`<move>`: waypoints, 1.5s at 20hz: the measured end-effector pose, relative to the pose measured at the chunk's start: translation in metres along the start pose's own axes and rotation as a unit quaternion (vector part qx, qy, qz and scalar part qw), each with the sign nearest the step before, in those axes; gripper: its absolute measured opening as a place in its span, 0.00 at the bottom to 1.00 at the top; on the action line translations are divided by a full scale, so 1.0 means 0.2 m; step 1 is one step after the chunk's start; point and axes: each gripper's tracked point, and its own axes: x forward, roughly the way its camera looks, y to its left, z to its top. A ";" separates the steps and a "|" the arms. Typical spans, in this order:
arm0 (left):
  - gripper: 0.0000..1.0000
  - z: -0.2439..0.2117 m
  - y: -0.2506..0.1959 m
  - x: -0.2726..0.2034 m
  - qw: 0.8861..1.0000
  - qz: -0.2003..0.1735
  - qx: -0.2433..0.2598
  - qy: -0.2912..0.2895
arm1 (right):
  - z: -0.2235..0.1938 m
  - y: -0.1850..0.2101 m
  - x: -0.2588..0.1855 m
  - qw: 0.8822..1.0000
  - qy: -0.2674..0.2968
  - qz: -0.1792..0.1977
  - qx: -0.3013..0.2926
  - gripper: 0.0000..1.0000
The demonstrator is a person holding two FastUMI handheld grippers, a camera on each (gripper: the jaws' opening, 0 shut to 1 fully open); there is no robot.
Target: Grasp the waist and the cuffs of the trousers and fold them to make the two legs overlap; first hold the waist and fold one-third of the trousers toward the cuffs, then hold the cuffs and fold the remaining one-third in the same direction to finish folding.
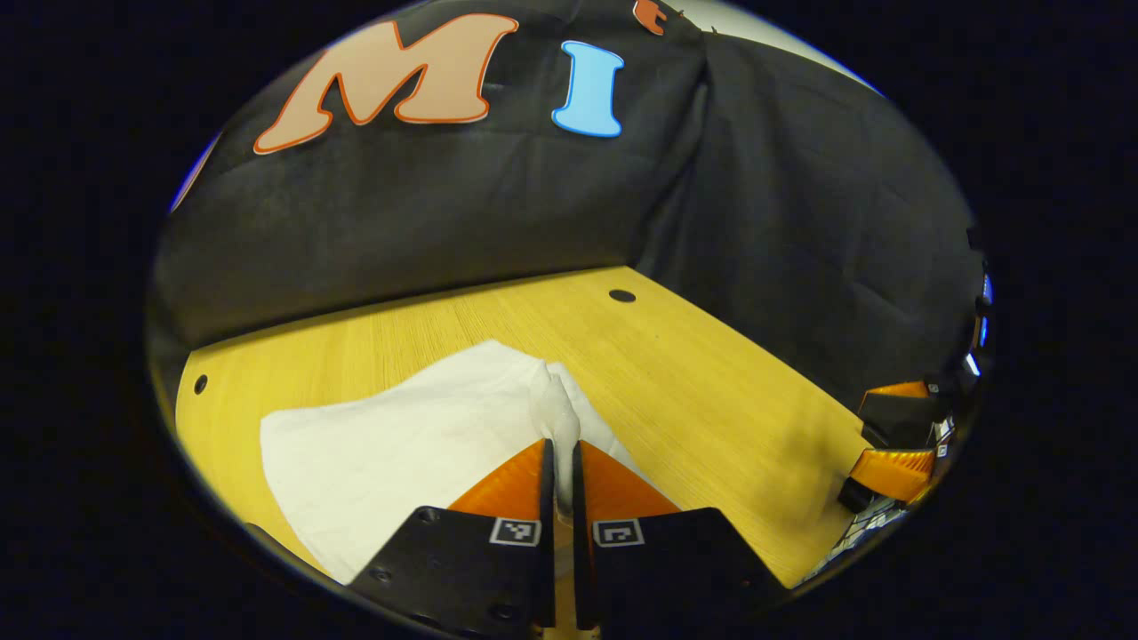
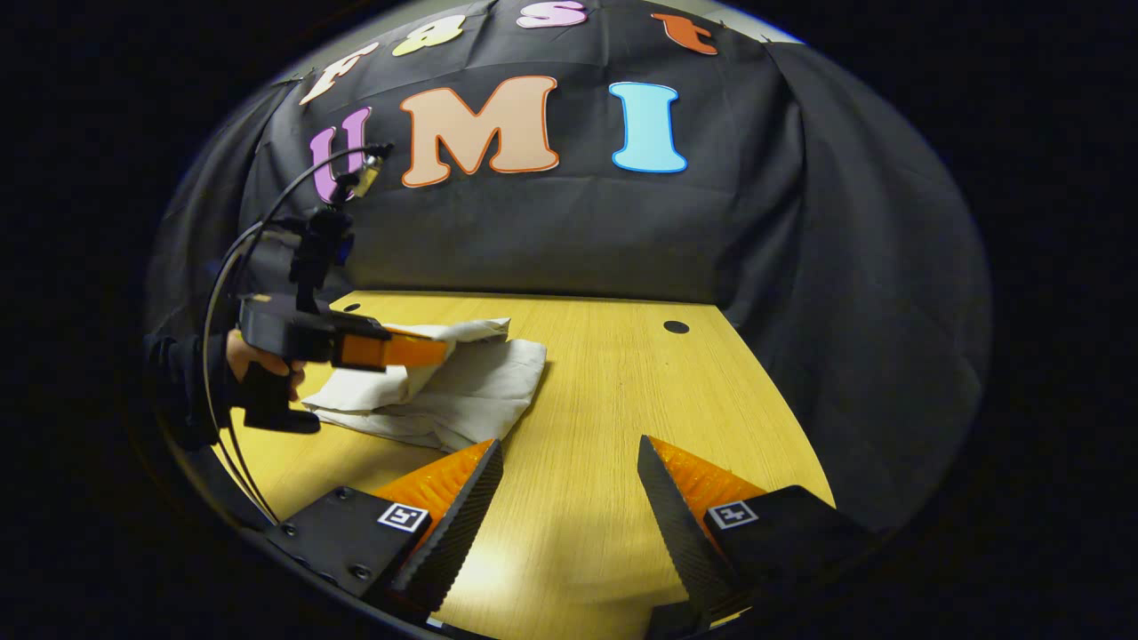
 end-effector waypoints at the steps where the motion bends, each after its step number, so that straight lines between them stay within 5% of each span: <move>1: 0.11 -0.04 -0.02 0.01 1.000 0.001 0.002 0.003 | 0.01 0.01 0.00 1.000 -0.003 0.006 -0.004 0.99; 3: 0.23 -0.08 -0.04 -0.02 1.000 0.003 0.002 0.000 | 0.06 0.05 -0.02 1.000 -0.014 0.021 -0.007 0.98; 7: 0.98 0.01 -0.01 -0.22 0.998 0.034 -0.006 -0.051 | 0.22 0.16 -0.02 0.998 -0.043 0.046 -0.018 0.98; 11: 0.95 0.15 0.25 -0.57 0.986 0.124 0.009 -0.112 | 0.48 0.34 -0.03 0.994 -0.091 0.063 -0.022 0.98; 16: 0.95 0.32 0.68 -1.12 0.949 0.254 0.029 -0.187 | 0.78 0.62 -0.06 0.986 -0.152 0.069 0.000 0.98; 23: 0.97 0.41 1.01 -1.53 0.927 0.311 0.055 -0.202 | 0.95 0.90 -0.01 0.980 -0.185 0.066 0.033 0.98; 30: 1.00 0.46 1.08 -1.66 0.912 0.334 0.042 -0.233 | 1.10 0.89 -0.08 0.969 -0.236 0.053 0.038 0.98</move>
